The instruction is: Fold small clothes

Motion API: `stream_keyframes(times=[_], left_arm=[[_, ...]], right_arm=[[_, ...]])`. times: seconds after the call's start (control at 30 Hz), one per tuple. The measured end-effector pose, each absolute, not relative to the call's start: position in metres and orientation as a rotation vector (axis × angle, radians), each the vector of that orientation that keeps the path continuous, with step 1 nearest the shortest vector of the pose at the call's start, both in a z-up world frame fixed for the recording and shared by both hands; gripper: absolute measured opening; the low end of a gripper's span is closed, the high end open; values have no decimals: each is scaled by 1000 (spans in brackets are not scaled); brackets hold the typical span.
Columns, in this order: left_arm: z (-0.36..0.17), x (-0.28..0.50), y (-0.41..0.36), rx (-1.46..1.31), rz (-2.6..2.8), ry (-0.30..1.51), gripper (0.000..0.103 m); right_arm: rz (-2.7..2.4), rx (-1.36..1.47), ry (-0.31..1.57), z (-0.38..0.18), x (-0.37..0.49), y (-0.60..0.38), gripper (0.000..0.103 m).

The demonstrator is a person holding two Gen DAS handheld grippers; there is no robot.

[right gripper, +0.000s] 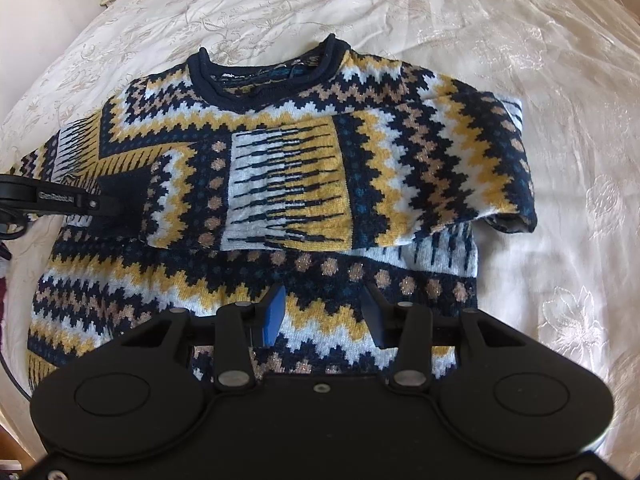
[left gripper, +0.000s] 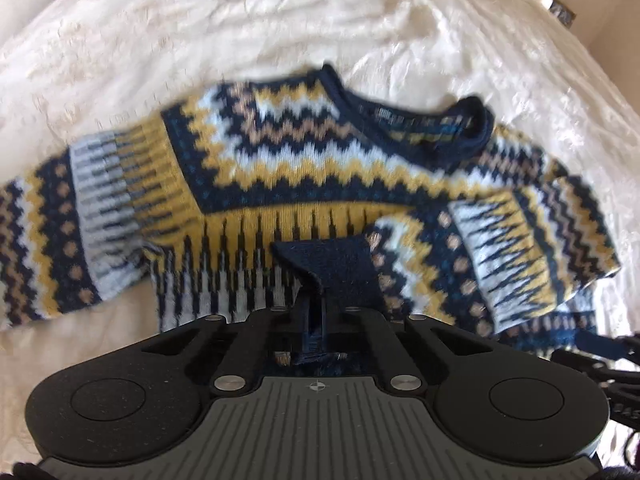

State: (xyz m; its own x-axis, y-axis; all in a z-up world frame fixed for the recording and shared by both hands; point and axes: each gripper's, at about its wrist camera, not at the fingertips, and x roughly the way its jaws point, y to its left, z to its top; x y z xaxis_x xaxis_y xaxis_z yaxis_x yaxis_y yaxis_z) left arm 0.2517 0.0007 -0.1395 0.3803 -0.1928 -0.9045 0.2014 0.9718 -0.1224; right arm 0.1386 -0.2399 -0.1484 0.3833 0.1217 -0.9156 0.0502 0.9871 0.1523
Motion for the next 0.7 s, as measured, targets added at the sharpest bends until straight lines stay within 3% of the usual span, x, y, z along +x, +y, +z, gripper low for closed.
stream_keyframes(times=[0.2,0.27,0.7], left_arm=[[-71,257,21,-5,-258,1000,4],[-63,263,31,-2,-238,980,4],[-125,302,55,48,-91,1110,5]], right_arm=[[18,215,1166,-145,130,-251,54],[-1,235,1153,-142,128,-258,61],[-202,342,1095,-149,166,-333,63]])
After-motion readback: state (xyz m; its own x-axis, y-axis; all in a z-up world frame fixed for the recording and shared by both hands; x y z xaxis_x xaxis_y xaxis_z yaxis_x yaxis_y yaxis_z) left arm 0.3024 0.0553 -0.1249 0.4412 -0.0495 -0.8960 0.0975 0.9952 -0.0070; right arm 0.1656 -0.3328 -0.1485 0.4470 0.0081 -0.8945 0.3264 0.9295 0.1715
